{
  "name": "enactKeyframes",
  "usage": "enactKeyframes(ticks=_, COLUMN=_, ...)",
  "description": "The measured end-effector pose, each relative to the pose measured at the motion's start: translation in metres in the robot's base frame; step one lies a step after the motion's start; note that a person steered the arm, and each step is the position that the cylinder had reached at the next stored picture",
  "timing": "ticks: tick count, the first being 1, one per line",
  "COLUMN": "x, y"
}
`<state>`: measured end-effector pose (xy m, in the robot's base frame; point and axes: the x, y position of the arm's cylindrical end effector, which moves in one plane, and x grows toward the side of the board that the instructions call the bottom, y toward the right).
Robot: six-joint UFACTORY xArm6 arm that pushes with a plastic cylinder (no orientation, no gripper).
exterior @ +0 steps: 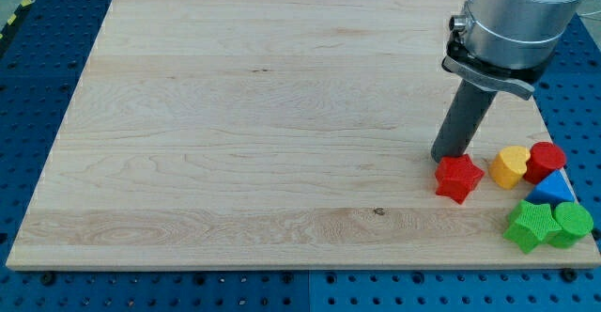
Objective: Push the red star closer to the group of blocks
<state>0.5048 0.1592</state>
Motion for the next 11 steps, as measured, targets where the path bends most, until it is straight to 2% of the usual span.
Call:
enactKeyframes(ticks=3, x=0.003, y=-0.031)
enactKeyframes(ticks=11, x=0.044, y=0.008)
